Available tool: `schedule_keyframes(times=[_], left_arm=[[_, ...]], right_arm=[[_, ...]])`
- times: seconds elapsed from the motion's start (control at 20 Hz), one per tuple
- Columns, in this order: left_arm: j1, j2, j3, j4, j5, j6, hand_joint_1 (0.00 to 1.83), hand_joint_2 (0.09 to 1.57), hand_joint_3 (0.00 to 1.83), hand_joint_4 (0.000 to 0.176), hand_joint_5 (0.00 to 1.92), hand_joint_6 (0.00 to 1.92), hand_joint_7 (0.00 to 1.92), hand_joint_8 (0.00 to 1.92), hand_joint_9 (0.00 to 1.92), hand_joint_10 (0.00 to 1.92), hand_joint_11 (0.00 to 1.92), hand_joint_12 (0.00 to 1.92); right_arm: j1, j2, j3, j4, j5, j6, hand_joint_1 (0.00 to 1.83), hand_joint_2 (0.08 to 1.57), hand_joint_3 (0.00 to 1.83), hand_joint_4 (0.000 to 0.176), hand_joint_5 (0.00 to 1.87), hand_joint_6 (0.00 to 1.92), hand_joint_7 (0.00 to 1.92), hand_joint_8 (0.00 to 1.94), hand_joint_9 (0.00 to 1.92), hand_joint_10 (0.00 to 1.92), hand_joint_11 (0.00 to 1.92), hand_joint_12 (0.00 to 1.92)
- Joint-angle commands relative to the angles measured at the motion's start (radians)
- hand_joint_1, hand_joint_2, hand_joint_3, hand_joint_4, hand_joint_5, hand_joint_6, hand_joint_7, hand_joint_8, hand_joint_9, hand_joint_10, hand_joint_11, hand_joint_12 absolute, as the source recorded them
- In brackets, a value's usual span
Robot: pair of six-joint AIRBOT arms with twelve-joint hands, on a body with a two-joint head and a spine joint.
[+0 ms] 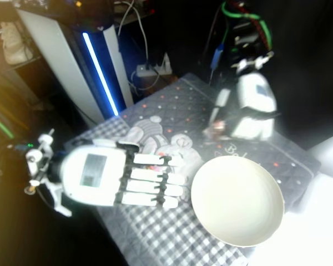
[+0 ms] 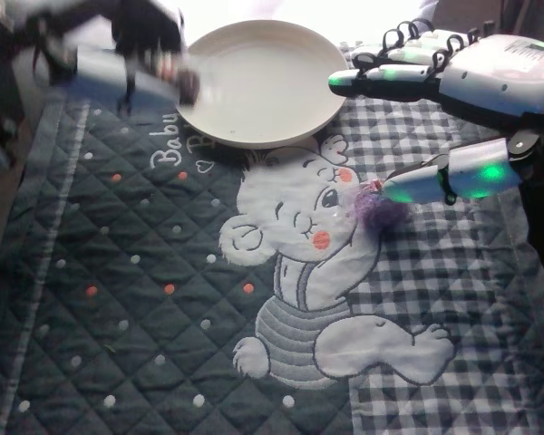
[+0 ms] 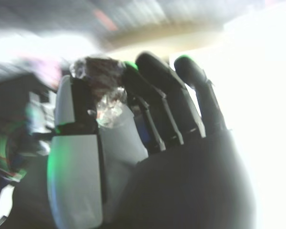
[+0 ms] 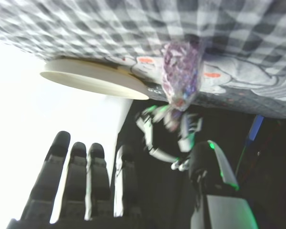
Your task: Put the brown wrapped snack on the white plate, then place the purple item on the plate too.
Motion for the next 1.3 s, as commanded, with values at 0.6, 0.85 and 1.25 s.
schedule_keyframes(times=[0.6, 0.85, 1.25], left_arm=[[-0.146, -0.211, 0.256, 0.057, 0.16, -0.01, 0.65, 0.88, 0.0, 0.094, 0.46, 0.0, 0.59, 0.09, 0.47, 0.47, 0.0, 1.39], [-0.06, -0.052, 0.052, 0.046, -0.015, -0.011, 0.66, 0.86, 0.0, 0.095, 0.42, 0.0, 0.55, 0.0, 0.52, 0.03, 0.0, 1.04], [0.162, 0.215, -0.25, -0.049, -0.321, -0.011, 0.7, 0.9, 0.0, 0.067, 0.36, 0.0, 0.41, 0.0, 0.4, 0.0, 0.0, 0.87]], right_arm=[[0.012, -0.044, 0.052, 0.009, 0.113, 0.035, 0.58, 1.05, 0.0, 0.128, 0.18, 0.0, 0.08, 0.0, 0.03, 0.0, 0.0, 0.35], [0.011, -0.026, 0.02, -0.001, 0.123, 0.051, 0.55, 1.03, 0.0, 0.127, 0.15, 0.0, 0.05, 0.0, 0.04, 0.0, 0.0, 0.38], [0.011, -0.017, -0.009, -0.061, 0.044, 0.053, 0.7, 0.99, 0.0, 0.127, 0.18, 0.0, 0.07, 0.0, 0.08, 0.0, 0.0, 0.42]])
